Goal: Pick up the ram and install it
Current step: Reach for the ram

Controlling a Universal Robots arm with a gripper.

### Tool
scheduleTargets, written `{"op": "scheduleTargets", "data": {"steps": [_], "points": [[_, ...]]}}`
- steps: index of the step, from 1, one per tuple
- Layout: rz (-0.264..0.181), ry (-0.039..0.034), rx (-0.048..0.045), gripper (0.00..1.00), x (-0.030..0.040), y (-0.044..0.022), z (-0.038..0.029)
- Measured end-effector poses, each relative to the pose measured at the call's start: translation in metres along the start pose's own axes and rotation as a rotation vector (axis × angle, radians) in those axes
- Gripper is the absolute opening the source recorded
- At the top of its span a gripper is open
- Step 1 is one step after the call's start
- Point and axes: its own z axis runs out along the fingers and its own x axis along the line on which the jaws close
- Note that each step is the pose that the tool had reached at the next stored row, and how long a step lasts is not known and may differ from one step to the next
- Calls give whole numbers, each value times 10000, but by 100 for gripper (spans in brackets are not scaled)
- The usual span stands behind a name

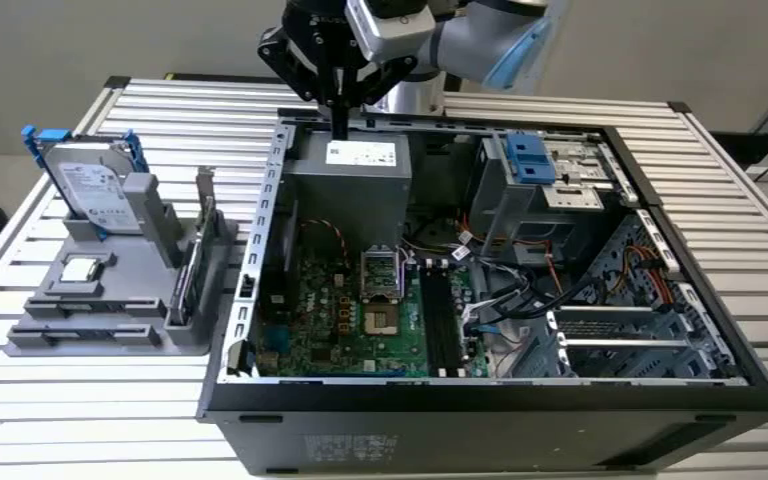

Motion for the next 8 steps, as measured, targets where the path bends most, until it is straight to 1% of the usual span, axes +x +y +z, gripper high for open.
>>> {"op": "scheduleTargets", "data": {"steps": [4, 8], "points": [[-2, 0, 0, 0, 26, -2, -1], [-1, 0, 0, 0, 74, -5, -1]]}}
